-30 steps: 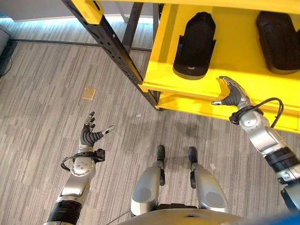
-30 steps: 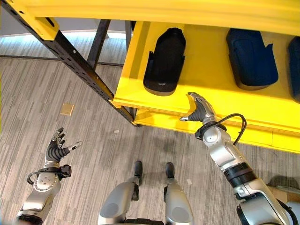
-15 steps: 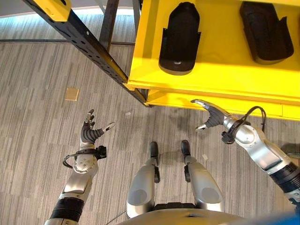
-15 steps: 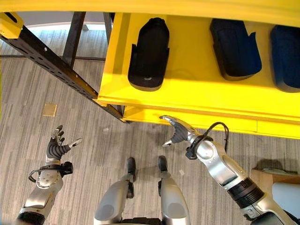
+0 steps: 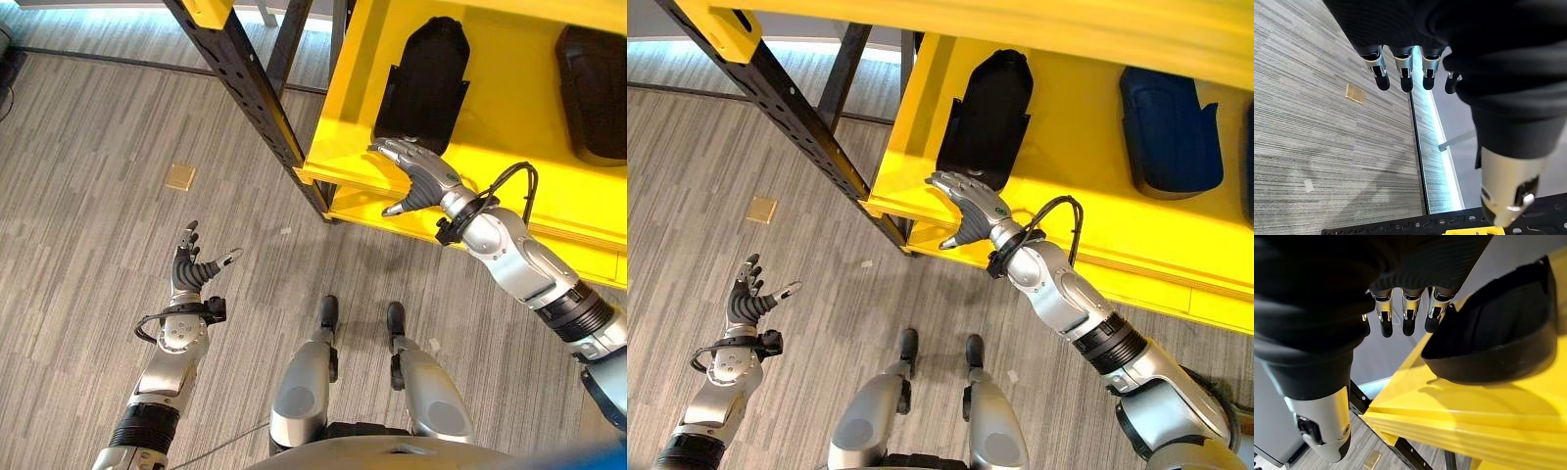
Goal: Move parts from the plastic box to the shelf.
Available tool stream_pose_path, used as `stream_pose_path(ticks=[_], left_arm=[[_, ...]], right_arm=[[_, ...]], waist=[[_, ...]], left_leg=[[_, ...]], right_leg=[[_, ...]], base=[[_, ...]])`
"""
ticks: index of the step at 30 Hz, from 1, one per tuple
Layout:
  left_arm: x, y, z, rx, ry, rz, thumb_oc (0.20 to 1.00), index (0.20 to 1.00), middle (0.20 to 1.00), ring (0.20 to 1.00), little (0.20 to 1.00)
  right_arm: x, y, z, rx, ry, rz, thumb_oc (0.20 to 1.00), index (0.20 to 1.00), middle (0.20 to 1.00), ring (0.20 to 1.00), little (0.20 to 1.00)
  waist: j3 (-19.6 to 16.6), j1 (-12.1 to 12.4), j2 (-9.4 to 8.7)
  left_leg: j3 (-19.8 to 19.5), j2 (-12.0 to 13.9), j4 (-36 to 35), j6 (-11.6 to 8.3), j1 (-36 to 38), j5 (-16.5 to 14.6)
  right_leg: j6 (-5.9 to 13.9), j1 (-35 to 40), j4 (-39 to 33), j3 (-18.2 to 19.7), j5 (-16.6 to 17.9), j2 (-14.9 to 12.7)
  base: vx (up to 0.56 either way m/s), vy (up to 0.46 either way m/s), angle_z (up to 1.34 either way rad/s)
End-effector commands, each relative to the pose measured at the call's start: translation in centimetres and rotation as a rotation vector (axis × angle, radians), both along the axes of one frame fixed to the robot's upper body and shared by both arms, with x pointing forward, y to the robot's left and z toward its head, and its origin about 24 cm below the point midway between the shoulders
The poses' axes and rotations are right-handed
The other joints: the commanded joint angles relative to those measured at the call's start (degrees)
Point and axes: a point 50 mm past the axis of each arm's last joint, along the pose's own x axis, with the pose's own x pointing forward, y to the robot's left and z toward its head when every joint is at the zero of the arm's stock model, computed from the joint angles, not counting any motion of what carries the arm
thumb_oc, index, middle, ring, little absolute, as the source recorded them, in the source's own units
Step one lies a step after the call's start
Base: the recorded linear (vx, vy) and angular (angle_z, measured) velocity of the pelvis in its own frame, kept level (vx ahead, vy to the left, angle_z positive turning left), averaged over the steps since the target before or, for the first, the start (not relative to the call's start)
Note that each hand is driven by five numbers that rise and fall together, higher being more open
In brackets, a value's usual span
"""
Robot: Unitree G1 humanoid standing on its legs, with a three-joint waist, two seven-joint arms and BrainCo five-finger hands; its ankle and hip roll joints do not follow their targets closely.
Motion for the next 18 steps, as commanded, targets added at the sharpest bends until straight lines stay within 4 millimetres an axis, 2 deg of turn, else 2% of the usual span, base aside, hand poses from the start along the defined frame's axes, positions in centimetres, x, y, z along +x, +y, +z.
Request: stream_pose_path(ticks=[1, 10, 14, 18], left_arm=[[-1.2, 0.6, 0.2, 0.069, 0.01, -0.034, 1.0, 1.0, 1.0, 1.0, 1.0], [-1.3, 0.7, 0.2, 0.08, 0.013, -0.049, 1.0, 1.0, 1.0, 1.0, 1.0], [-1.3, 0.8, 0.2, 0.084, 0.015, -0.051, 1.0, 1.0, 1.0, 1.0, 1.0], [-1.2, 0.9, 0.2, 0.092, 0.019, -0.056, 1.0, 1.0, 1.0, 1.0, 1.0]], right_arm=[[-0.5, 1.4, -0.1, 0.019, -0.004, 0.033, 1.0, 1.0, 1.0, 1.0, 1.0], [0.8, 0.4, -1.0, -0.002, 0.082, -0.063, 1.0, 1.0, 1.0, 1.0, 1.0], [0.7, 0.4, -1.3, -0.063, 0.088, -0.027, 1.0, 1.0, 1.0, 1.0, 1.0], [0.2, 1.3, -1.1, -0.174, 0.056, 0.088, 1.0, 1.0, 1.0, 1.0, 1.0]], waist=[[-5.0, -0.2, -1.4], [-4.8, 0.4, -1.58], [-4.8, 0.4, -1.71], [-4.7, 0.7, -1.81]], left_leg=[[-3.5, 5.7, 1.6, -3.57, -5.8, 0.4], [-3.7, 5.4, 1.7, -3.53, -6.0, 0.5], [-3.6, 5.5, 1.8, -3.53, -6.2, 0.6], [-3.6, 5.4, 1.9, -3.49, -6.4, 0.6]], right_leg=[[6.03, 2.9, 7.0, -1.5, -9.5, -8.9], [6.04, 3.1, 6.9, -1.7, -9.5, -9.2], [6.07, 3.1, 6.9, -1.8, -9.4, -9.1], [6.14, 3.2, 6.7, -2.0, -9.3, -9.2]], base=[[0.01, 0.005, 0.08], [0.0, 0.0, 0.05], [0.0, 0.0, 0.0], [0.0, 0.0, 0.0]])
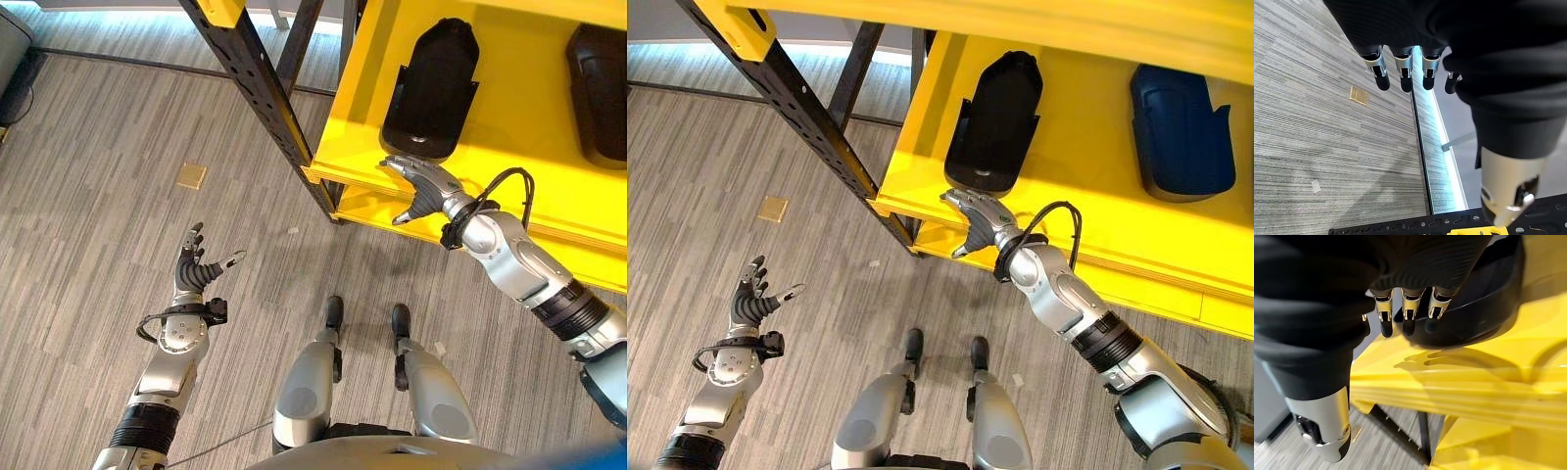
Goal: Move parts from the plastic box to the shelf.
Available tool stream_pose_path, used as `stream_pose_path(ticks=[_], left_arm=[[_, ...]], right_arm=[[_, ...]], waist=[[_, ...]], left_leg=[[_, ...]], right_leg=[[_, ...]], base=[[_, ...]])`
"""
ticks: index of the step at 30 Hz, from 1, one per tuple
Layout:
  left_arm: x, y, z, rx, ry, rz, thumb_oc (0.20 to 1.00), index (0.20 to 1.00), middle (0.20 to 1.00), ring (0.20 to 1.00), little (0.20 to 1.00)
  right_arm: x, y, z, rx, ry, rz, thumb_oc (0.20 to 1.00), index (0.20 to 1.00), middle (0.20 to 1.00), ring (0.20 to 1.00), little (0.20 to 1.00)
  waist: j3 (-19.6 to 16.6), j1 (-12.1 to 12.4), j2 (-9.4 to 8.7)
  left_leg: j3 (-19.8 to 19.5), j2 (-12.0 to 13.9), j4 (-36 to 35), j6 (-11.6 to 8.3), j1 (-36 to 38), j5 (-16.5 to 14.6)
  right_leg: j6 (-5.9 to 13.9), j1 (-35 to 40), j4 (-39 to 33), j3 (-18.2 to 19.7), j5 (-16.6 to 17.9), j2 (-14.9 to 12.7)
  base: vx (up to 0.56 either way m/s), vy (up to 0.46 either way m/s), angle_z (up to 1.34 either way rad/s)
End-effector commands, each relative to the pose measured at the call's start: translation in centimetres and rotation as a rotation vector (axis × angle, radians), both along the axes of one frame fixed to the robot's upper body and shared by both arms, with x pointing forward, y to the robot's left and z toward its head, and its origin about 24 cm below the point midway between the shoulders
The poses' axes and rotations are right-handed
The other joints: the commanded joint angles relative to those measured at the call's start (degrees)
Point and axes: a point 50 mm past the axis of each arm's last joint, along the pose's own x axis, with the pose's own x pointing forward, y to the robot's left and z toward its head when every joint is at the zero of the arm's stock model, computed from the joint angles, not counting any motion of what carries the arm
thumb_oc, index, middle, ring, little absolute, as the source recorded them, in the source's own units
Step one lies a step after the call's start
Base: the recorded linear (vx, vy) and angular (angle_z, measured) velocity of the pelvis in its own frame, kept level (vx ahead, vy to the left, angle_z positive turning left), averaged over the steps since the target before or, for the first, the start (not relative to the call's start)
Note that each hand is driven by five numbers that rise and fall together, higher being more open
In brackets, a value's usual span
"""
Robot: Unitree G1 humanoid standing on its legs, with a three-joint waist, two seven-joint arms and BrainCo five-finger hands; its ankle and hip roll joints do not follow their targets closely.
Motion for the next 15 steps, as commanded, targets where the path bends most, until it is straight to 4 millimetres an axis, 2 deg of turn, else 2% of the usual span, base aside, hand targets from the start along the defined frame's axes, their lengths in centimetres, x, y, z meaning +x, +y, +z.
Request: stream_pose_path(ticks=[1, 9, 15], left_arm=[[-1.2, 1.2, 0.2, 0.092, 0.006, -0.029, 1.0, 1.0, 1.0, 1.0, 1.0], [-1.0, 1.2, 0.5, 0.108, -0.001, -0.035, 1.0, 1.0, 1.0, 1.0, 1.0], [-0.9, 1.2, 0.6, 0.107, 0.008, -0.036, 1.0, 1.0, 1.0, 1.0, 1.0]], right_arm=[[-0.8, 2.4, 1.2, -0.083, -0.09, 0.165, 1.0, 1.0, 1.0, 1.0, 1.0], [0.4, 1.3, 0.5, -0.098, -0.069, 0.037, 1.0, 1.0, 1.0, 1.0, 1.0], [2.2, -0.3, 0.1, -0.08, -0.07, -0.123, 1.0, 1.0, 1.0, 1.0, 1.0]], waist=[[-4.2, 0.6, -2.8], [-4.1, 1.3, -3.04], [-4.0, 1.6, -2.66]], left_leg=[[-2.3, 5.4, 1.7, -3.38, -5.7, 0.2], [-2.6, 5.4, 1.7, -3.36, -6.1, 0.4], [-2.9, 5.0, 2.1, -3.17, -6.5, 0.3]], right_leg=[[6.61, 4.1, 5.3, -0.9, -8.8, -9.3], [6.69, 4.3, 5.2, -1.3, -8.9, -9.4], [6.77, 4.4, 5.1, -1.3, -8.7, -9.8]], base=[[0.0, 0.0, 0.0], [0.0, -0.007, 0.01], [0.0, 0.0, 0.0]])
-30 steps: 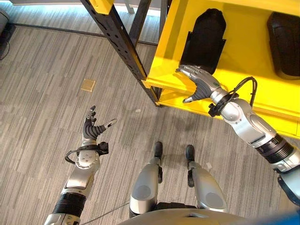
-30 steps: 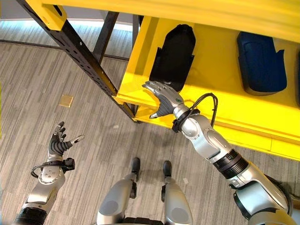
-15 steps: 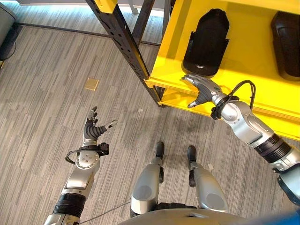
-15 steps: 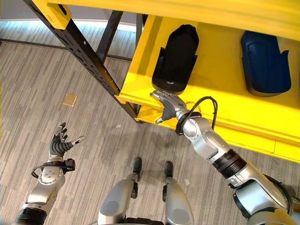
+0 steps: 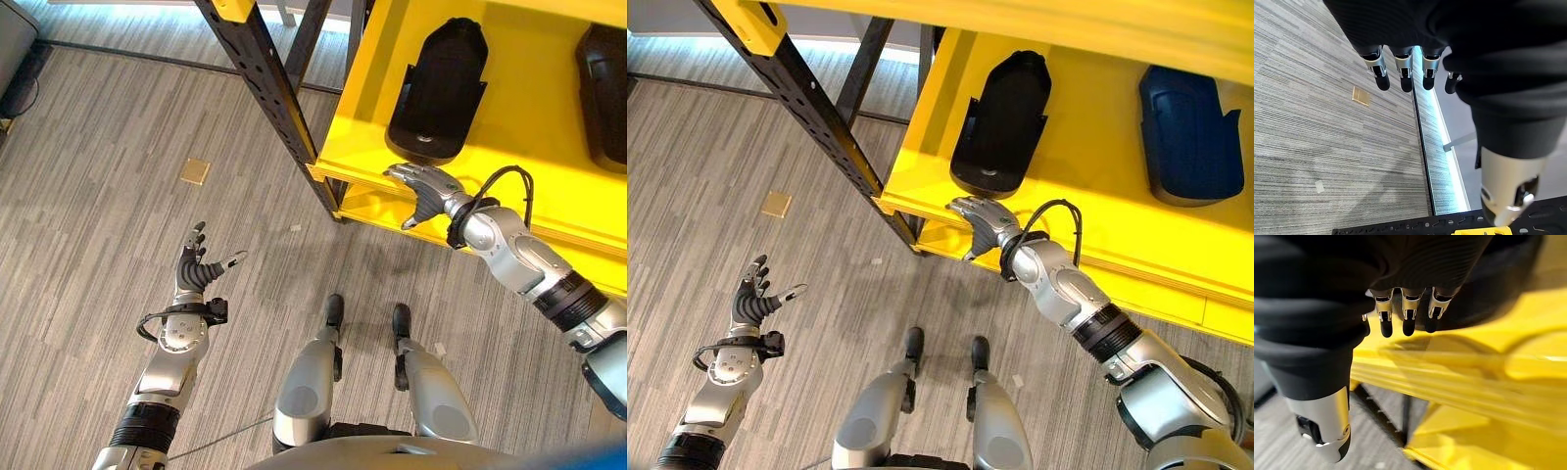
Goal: Move parts from the plastic box to the shelf.
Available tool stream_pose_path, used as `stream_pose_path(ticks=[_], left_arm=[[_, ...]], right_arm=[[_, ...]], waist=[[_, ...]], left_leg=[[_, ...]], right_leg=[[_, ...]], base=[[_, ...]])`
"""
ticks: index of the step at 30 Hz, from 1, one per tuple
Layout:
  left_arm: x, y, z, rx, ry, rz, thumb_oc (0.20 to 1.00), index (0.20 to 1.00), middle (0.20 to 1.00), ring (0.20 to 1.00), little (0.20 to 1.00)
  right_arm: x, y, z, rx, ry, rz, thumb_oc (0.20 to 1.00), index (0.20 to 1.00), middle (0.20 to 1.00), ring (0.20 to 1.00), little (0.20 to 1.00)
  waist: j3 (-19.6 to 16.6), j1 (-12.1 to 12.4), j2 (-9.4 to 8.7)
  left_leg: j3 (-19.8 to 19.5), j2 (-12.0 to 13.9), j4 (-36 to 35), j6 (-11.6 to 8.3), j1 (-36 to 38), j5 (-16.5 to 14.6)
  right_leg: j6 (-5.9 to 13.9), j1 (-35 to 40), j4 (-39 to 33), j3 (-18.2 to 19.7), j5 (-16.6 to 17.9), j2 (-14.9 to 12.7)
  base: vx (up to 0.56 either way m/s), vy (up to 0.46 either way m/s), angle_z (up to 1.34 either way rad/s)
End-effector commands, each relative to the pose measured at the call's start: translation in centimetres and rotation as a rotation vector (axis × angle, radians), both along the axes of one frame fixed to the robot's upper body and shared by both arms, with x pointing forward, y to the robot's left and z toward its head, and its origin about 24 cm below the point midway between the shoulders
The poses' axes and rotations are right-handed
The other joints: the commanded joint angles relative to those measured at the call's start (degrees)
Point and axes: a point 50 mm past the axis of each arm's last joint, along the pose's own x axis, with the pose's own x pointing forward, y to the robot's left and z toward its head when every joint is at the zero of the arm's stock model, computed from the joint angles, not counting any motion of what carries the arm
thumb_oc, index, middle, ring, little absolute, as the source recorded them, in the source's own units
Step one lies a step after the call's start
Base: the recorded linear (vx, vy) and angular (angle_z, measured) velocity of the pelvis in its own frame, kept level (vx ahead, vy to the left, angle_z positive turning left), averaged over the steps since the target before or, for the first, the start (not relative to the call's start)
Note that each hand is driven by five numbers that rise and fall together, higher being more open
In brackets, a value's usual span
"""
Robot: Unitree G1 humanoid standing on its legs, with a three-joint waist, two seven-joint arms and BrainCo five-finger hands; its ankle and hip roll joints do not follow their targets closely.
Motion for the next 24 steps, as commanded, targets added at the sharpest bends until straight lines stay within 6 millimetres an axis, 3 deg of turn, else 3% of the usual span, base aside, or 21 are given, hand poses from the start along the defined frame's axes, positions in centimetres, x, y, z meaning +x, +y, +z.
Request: stream_pose_path(ticks=[1, 24], left_arm=[[-1.0, 1.3, 0.6, 0.094, 0.0, -0.017, 1.0, 1.0, 1.0, 1.0, 1.0], [-1.0, 1.3, 0.5, 0.071, 0.011, -0.02, 1.0, 1.0, 1.0, 1.0, 1.0]], right_arm=[[0.5, 1.1, 1.3, 0.011, -0.079, -0.014, 1.0, 1.0, 1.0, 1.0, 1.0], [2.9, -2.9, -0.2, 0.075, -0.144, -0.316, 1.0, 1.0, 1.0, 1.0, 1.0]], waist=[[-3.9, 0.8, -2.6], [-3.9, 1.3, -0.74]], left_leg=[[-2.7, 4.9, 2.2, -3.1, -6.3, 0.1], [-2.9, 4.5, 2.9, -3.03, -6.0, 0.1]], right_leg=[[6.77, 4.5, 5.2, -0.9, -8.6, -9.8], [6.58, 4.9, 6.0, -0.9, -8.7, -10.3]], base=[[0.0, 0.0, 0.0], [0.01, -0.001, 0.01]])
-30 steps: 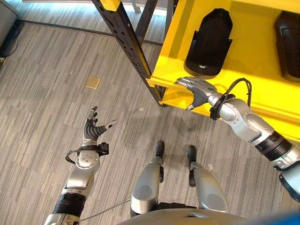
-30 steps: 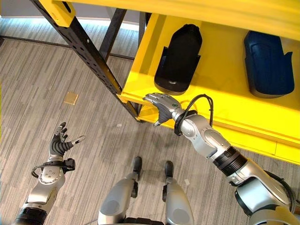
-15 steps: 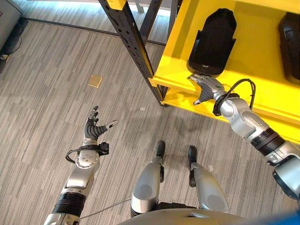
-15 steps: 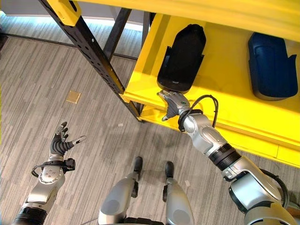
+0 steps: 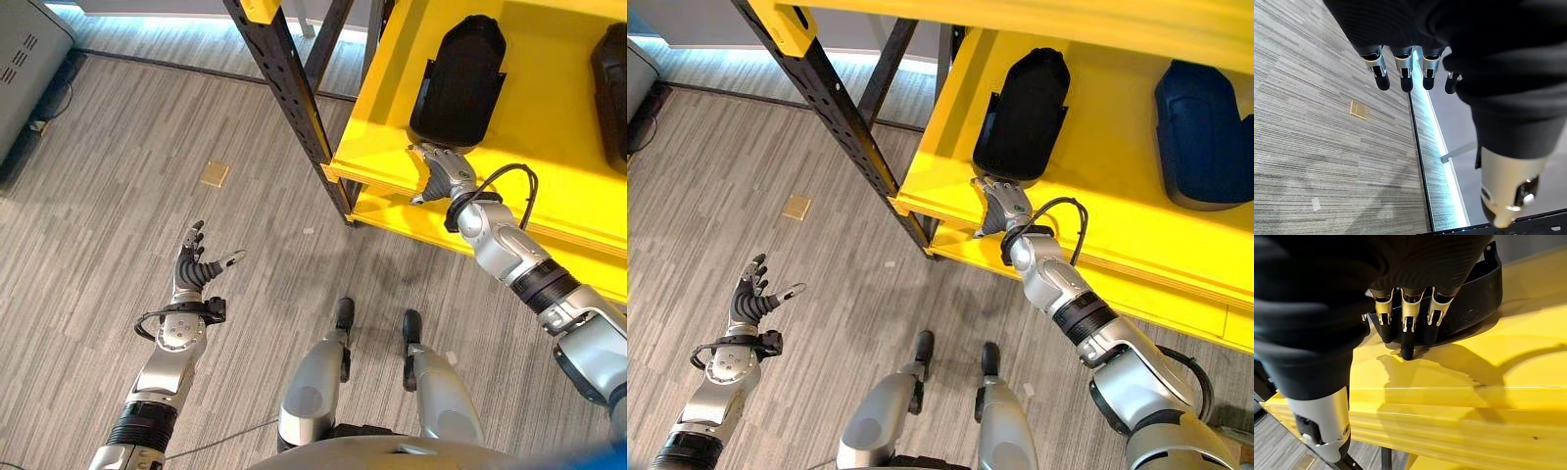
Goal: Move parts from the plastic box to the shelf.
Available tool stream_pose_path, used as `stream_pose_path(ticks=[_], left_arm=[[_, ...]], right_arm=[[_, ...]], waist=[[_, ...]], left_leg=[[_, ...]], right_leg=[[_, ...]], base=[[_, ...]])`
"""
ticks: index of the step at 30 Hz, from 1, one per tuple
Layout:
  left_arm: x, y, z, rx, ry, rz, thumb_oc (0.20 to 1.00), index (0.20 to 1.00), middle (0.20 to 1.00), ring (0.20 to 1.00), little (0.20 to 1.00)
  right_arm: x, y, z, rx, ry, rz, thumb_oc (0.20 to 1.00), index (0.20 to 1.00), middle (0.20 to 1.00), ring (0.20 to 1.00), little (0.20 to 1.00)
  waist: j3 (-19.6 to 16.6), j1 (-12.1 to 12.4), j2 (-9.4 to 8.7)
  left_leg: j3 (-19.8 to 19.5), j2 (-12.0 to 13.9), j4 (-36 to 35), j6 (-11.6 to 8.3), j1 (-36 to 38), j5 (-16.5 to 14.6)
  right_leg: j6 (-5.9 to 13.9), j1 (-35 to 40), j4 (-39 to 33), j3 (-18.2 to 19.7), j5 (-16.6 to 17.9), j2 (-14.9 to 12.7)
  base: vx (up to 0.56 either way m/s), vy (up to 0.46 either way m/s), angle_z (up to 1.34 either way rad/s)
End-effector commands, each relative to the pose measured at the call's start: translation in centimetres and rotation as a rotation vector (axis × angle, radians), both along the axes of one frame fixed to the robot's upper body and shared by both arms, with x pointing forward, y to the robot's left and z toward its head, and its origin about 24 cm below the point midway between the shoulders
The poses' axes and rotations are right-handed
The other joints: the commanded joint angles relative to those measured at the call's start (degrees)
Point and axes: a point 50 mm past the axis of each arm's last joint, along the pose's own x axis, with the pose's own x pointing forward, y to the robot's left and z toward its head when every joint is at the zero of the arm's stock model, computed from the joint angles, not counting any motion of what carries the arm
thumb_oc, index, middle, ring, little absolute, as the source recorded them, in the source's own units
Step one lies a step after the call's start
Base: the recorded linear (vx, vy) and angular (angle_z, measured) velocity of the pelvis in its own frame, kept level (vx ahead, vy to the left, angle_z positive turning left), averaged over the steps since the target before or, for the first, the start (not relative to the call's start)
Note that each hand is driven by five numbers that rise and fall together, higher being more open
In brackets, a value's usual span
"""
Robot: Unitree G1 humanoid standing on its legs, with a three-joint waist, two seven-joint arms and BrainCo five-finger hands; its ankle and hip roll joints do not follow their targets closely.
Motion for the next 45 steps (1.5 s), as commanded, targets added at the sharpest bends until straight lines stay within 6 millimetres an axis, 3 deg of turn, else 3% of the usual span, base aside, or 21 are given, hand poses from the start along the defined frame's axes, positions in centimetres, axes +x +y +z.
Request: stream_pose_path(ticks=[1, 38, 42, 45], left_arm=[[-1.1, 1.0, 0.2, 0.064, 0.01, -0.021, 1.0, 1.0, 1.0, 1.0, 1.0], [-1.5, 1.6, 0.0, 0.062, 0.027, -0.01, 1.0, 1.0, 1.0, 1.0, 1.0], [-1.5, 1.6, -0.2, 0.057, 0.03, -0.015, 1.0, 1.0, 1.0, 1.0, 1.0], [-1.8, 1.6, -0.6, 0.042, 0.038, -0.014, 1.0, 1.0, 1.0, 1.0, 1.0]], right_arm=[[0.5, -1.6, -0.2, -0.003, -0.007, -0.097, 1.0, 1.0, 1.0, 1.0, 1.0], [1.7, -2.9, 3.5, -0.024, -0.074, -0.11, 1.0, 1.0, 1.0, 1.0, 1.0], [1.7, -2.2, 3.4, -0.003, -0.051, -0.048, 1.0, 1.0, 1.0, 1.0, 1.0], [1.2, -0.5, 2.9, 0.015, -0.009, 0.064, 1.0, 1.0, 1.0, 1.0, 1.0]], waist=[[-2.7, 0.4, -2.66], [-3.0, 0.8, -2.31], [-2.8, 0.8, -2.35], [-2.7, 0.4, -2.44]], left_leg=[[-2.2, 5.4, 0.8, -3.27, -4.8, 0.3], [-2.2, 5.6, 1.0, -3.46, -4.4, 0.5], [-2.2, 5.6, 1.4, -3.41, -4.5, 0.3], [-2.0, 5.6, 1.4, -3.35, -4.5, 0.1]], right_leg=[[6.75, 7.1, 1.1, -0.6, -6.3, -9.4], [6.61, 6.9, 2.0, -0.3, -6.5, -9.2], [6.59, 6.6, 2.3, -0.1, -6.6, -9.3], [6.64, 6.2, 2.4, 0.2, -6.6, -9.3]], base=[[0.0, 0.0, 0.0], [0.0, 0.0, 0.0], [0.0, 0.0, 0.0], [0.0, 0.0, -0.01]])
